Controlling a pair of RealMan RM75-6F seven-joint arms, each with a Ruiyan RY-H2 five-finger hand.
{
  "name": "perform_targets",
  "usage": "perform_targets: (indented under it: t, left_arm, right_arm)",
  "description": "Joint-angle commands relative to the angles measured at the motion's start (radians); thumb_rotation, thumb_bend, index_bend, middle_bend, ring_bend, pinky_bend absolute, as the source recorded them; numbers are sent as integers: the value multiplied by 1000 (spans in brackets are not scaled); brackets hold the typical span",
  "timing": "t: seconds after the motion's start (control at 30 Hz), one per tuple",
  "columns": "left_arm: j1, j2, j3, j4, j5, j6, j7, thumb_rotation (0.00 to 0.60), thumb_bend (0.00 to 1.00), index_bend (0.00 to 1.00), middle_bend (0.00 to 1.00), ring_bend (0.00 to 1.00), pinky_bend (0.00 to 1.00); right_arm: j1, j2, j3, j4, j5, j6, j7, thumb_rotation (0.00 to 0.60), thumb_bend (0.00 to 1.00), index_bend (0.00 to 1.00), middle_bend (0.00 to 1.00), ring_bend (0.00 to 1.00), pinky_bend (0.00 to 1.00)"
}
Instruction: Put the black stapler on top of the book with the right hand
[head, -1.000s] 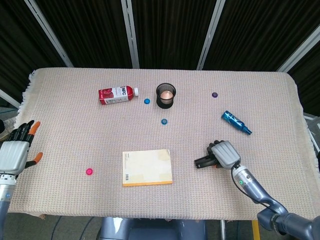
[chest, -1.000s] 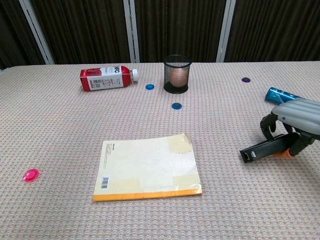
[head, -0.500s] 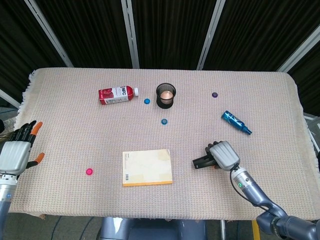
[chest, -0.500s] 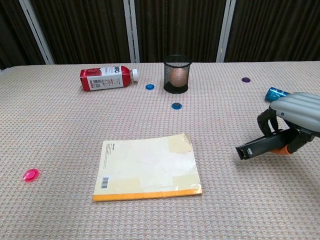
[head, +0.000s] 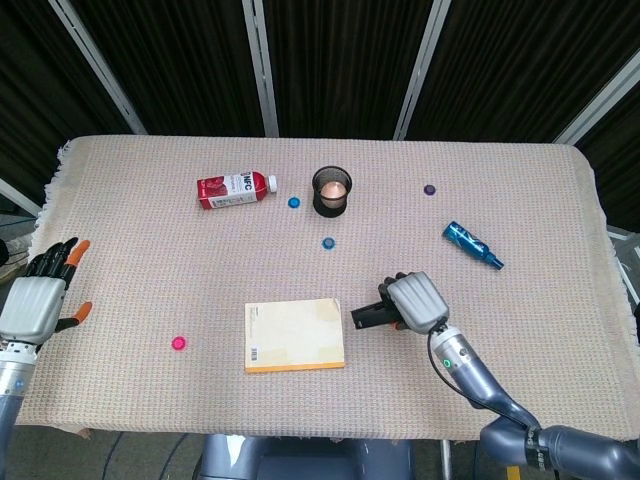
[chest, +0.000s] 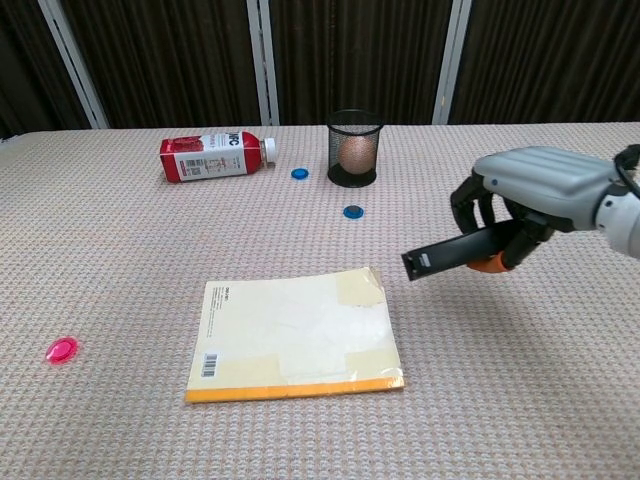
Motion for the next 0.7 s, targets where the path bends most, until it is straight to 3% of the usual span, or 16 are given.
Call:
perform_targets:
  t: [0.03, 0.7]
  left_arm:
    - [-2, 1, 0, 2, 0, -4, -6, 600, 290, 2, 3, 31, 142]
    - [-20, -1, 7, 15, 17, -16, -18, 600, 291, 1, 4, 31, 141]
  right_arm:
    - [43, -45, 32, -4, 64, -38, -57, 600, 245, 719, 553, 491, 632]
    - [44, -224, -12, -58, 156, 88, -211, 600, 242, 719, 553, 493, 637]
